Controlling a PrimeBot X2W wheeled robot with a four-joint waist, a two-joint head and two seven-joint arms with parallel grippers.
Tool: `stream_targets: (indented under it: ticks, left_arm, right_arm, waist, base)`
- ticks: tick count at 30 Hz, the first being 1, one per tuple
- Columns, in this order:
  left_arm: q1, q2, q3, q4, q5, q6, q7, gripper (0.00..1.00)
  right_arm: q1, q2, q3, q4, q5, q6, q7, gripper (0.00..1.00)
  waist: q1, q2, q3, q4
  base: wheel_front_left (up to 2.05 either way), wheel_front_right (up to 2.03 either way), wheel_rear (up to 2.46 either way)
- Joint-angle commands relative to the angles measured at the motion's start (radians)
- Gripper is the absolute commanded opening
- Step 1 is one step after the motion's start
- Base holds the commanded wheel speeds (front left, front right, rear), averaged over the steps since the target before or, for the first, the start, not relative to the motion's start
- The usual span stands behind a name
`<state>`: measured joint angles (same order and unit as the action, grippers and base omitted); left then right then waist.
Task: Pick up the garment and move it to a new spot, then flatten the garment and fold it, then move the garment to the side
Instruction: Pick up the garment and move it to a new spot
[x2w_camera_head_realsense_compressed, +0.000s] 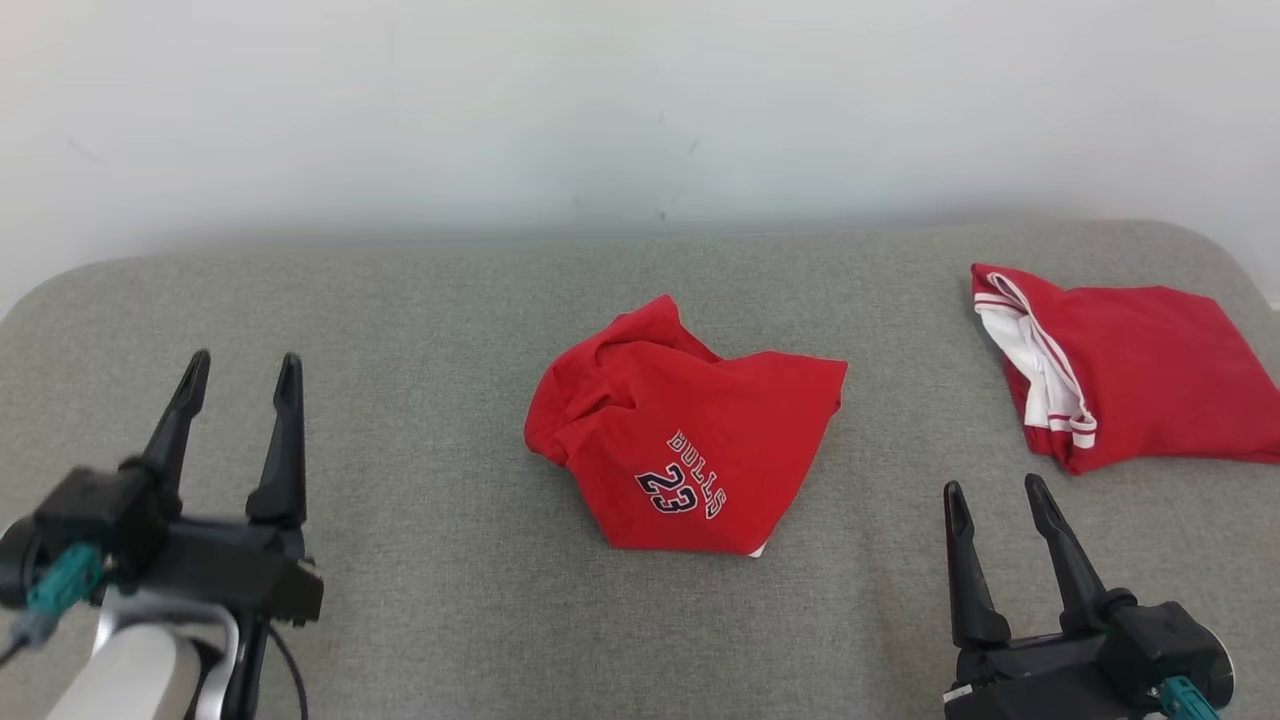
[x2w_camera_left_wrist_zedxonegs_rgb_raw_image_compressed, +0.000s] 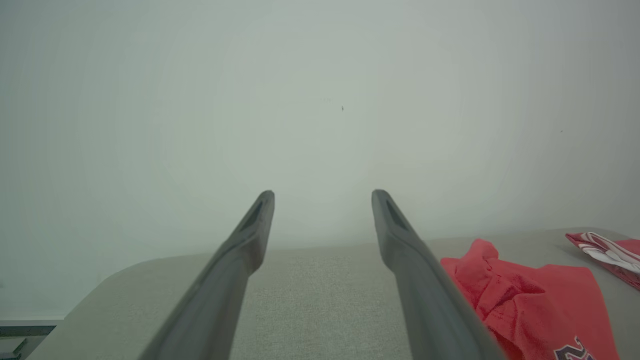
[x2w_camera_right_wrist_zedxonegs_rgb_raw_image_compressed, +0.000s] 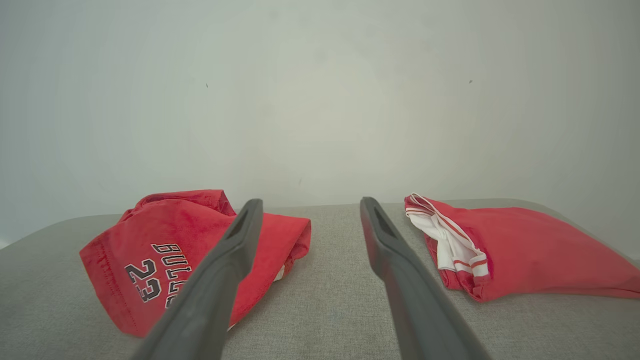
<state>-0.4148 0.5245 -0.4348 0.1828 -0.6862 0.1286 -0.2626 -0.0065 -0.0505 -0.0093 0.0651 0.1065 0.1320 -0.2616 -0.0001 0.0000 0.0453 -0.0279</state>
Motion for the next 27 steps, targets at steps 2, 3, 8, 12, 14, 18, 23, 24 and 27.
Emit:
stream_targets:
  ticks: [2,3,8,12,14,18,23,24,27]
  left_arm:
    - [0.072,-0.024,0.061,-0.037,0.075,0.006,-0.003,1.00]
    - [0.099,-0.040,0.088,-0.055,0.102,0.006,-0.003,1.00]
    - [0.219,-0.116,0.209,-0.115,0.226,-0.024,-0.003,1.00]
    - [0.312,-0.210,0.315,-0.116,0.308,-0.096,-0.003,1.00]
    - [0.341,-0.246,0.355,-0.107,0.334,-0.125,-0.003,1.00]
    - [0.392,-0.300,0.416,-0.081,0.397,-0.183,-0.003,1.00]
    - [0.426,-0.352,0.448,-0.058,0.469,-0.229,-0.003,1.00]
    - [0.431,-0.361,0.453,-0.055,0.481,-0.234,-0.003,1.00]
    - [0.441,-0.383,0.468,-0.049,0.492,-0.241,-0.003,1.00]
  right_arm:
    - [0.008,0.001,-0.005,-0.002,0.000,-0.003,-0.004,1.00]
    - [0.008,0.001,-0.005,-0.003,0.002,-0.003,-0.004,1.00]
    - [0.008,0.001,-0.004,0.003,0.005,-0.003,-0.004,1.00]
    - [0.010,0.001,-0.005,0.007,0.006,-0.003,-0.004,1.00]
    - [0.012,0.001,-0.005,0.010,0.007,-0.003,-0.004,1.00]
    - [0.022,0.001,-0.004,0.018,0.010,-0.003,-0.004,1.00]
    - [0.037,0.001,0.008,0.032,0.017,-0.003,-0.004,1.00]
    - [0.039,0.001,0.011,0.034,0.017,-0.003,-0.004,1.00]
    - [0.050,0.001,0.014,0.039,0.022,-0.003,-0.004,1.00]
  waist:
    - [0.0001,0.0000,0.003,0.009]
    - [0.0001,0.0000,0.005,0.011]
    - [0.0001,0.0000,0.013,0.008]
    - [0.0001,0.0000,0.018,0.004]
    - [0.0001,0.0000,0.016,0.003]
    - [0.0001,0.0000,0.011,0.002]
    - [0.0001,0.0000,0.002,0.004]
    - [0.0001,0.0000,0.001,0.005]
    - [0.0001,0.0000,-0.003,0.006]
  base:
    - [0.00,0.00,0.00]
    - [0.00,0.00,0.00]
    - [0.00,0.00,0.00]
    - [0.00,0.00,0.00]
    - [0.00,0.00,0.00]
    - [0.00,0.00,0.00]
    - [0.00,0.00,0.00]
    - [0.00,0.00,0.00]
    - [0.00,0.00,0.00]
